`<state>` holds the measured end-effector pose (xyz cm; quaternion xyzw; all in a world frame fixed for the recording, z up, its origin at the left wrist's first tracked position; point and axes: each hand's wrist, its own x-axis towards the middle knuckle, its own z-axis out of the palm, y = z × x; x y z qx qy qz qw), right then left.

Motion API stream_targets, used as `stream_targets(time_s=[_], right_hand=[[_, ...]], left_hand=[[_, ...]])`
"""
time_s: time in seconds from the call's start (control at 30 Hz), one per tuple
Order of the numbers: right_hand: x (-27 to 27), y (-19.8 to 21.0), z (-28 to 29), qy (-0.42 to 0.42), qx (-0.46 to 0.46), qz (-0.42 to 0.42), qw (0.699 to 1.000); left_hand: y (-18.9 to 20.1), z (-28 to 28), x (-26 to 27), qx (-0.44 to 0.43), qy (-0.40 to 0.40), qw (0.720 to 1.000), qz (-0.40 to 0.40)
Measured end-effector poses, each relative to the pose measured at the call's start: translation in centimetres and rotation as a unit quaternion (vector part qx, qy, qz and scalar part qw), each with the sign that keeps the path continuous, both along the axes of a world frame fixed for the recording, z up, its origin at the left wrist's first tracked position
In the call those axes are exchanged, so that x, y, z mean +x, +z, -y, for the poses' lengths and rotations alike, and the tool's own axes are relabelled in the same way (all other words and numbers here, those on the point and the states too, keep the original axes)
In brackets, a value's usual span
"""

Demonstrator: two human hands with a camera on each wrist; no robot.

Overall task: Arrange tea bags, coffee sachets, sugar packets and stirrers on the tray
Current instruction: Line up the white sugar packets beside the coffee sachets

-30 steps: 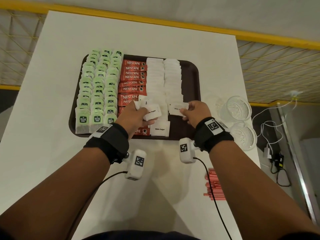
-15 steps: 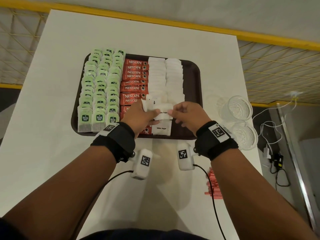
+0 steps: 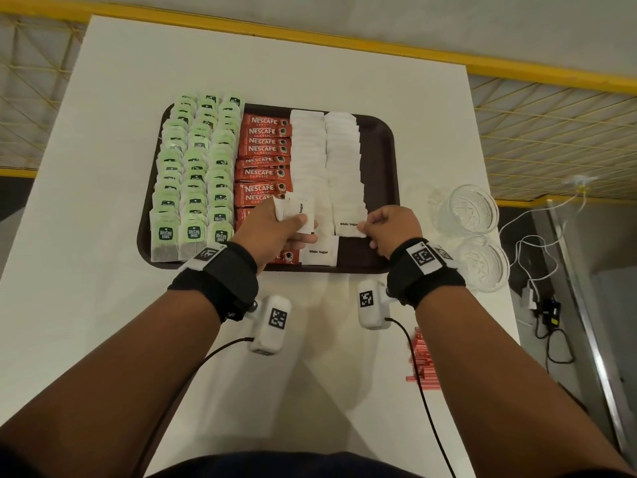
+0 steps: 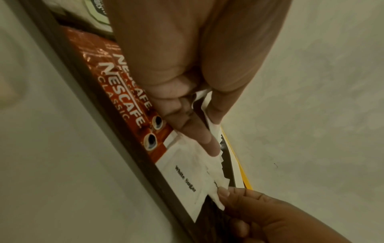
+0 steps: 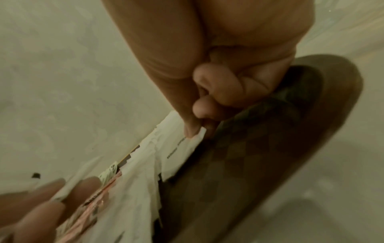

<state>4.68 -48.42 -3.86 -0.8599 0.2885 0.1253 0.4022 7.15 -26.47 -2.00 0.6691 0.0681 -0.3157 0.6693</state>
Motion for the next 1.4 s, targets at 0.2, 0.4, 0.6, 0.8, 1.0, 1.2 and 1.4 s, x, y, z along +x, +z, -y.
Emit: stream_targets(time_s=[0.2,0.4,0.6,0.8,1.0,1.2,1.4], right_hand=[[-0.5,1.6,-1.0,0.028,-0.058,0.068,0.996],[-0.7,4.8,-2.9,0.169,0.059,0.048,0.983],[-1.8,3.2,-0.3,-0.041,0.181,0.054,0.981],[-2.4,1.0,-0.2,-0.091,0.143,0.011,0.985],[-2.1,0.5,-0.8,-0.037,-0.012,-0.024,0.999],[-2.3,4.6,-2.2,0.112,0.039,0.087,0.989],[-2.3,5.4,-1.9,0.162,0.107,0.078,0.978]], left_hand=[[0.7,0.1,-0.4,-0.006,-0.057,0.998,0.007],[1.4,1.0,-0.8,0.045,-0.144,0.986,0.064],[0.9,0.6,-0.7,0.097,-0.111,0.986,0.077],[1.4,0.8,-0.8,-0.004,-0.033,0.998,-0.057],[1.3,0.6,-1.1,0.017,-0.085,0.996,-0.022],[2.6,1.0,-1.7,0.018,-0.196,0.980,-0.013],[2.3,1.7,-1.7,0.015,-0.224,0.974,-0.014]])
